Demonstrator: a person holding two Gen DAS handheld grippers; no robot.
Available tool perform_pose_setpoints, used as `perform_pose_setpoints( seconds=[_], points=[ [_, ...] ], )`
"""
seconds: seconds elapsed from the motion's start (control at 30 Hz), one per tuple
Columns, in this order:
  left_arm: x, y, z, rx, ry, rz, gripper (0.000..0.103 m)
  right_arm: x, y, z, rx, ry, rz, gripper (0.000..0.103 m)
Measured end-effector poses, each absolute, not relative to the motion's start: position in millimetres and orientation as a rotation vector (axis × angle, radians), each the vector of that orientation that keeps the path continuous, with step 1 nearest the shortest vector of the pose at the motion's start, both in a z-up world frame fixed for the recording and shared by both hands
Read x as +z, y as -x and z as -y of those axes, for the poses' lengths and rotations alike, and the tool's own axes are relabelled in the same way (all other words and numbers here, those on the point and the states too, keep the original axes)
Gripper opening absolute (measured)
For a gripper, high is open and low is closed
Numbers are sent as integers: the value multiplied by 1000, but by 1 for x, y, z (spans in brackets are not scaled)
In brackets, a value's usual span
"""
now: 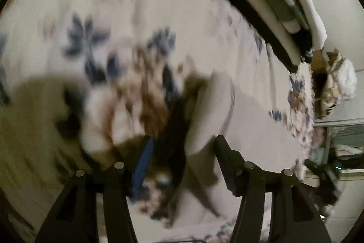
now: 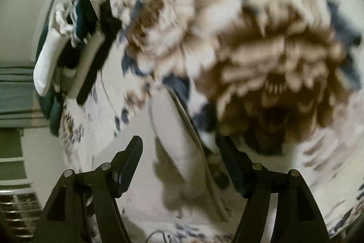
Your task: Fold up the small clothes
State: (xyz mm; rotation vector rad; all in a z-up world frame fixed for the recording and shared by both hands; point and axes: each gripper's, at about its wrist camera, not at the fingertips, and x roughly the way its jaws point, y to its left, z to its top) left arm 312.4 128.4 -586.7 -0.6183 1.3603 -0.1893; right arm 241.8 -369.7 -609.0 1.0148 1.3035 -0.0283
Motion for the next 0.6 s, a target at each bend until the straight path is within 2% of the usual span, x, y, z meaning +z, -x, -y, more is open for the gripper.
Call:
perform_pose_setpoints(
  seconds=[0.2,0.33,0.37,0.4,0.47,0.53,0.6],
  points=[
    [-608,-314,-109,-286,724,-1390,54,-648,-239,359,117,-1124,-1366,72],
    [-604,-320,-95,-300,743,-1360,52,-656,-240,354,147,-1168,-1371,72],
    [-600,-320,-93,-285,730,-1340,49,-656,-241,351,156,-1164,-1374,63],
    [-594,-320,-90,-280,710,-1315,35,-654,-242,347,154,-1138,-1394,56],
    [-586,-320,-87,-265,667,-1301,16,-649,-241,338,144,-1078,-1414,29],
    [-582,-323,-82,-251,647,-1285,14,-641,-241,334,133,-1045,-1406,21],
    [-570,-323,-81,-242,631,-1269,13,-631,-241,331,120,-1045,-1388,19]
  ],
)
